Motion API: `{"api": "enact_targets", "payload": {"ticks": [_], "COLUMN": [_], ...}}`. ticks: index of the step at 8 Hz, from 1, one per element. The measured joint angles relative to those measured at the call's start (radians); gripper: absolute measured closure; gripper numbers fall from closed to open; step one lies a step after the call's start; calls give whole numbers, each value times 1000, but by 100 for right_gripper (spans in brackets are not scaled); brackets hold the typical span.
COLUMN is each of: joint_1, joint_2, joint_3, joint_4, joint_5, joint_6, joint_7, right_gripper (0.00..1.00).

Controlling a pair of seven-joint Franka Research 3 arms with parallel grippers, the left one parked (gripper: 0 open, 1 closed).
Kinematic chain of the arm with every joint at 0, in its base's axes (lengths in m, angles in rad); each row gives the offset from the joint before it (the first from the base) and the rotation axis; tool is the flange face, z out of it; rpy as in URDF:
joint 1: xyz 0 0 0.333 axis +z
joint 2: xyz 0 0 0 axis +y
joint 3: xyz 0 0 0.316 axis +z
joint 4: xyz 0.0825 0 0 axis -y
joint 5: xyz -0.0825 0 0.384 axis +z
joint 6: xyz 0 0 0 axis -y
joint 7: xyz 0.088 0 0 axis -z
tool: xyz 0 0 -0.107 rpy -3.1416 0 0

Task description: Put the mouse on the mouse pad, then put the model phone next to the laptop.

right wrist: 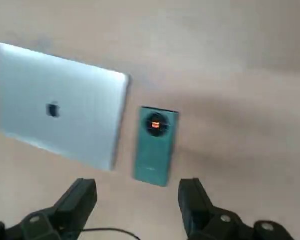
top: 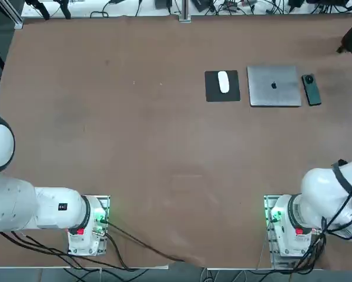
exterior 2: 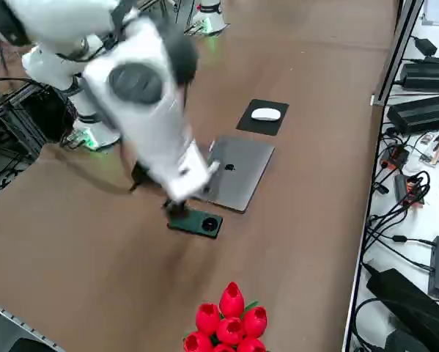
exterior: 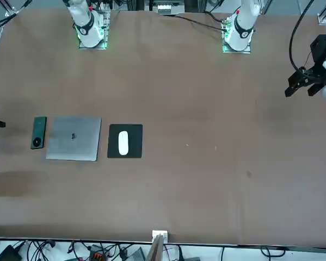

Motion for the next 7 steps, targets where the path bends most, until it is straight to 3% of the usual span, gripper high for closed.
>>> {"api": "enact_targets", "payload": {"ticks": [3, 6, 7], "joint_1": [163, 344, 416], "joint_2": [-75, -149, -188], "joint_3": [4, 7, -14], "joint_4": [-1, 1, 1], "joint_5": [-3, -5, -8], "joint_6": [-145, -152, -151], "joint_7": [228, 487, 566], "right_gripper": [0, 0, 0]}}
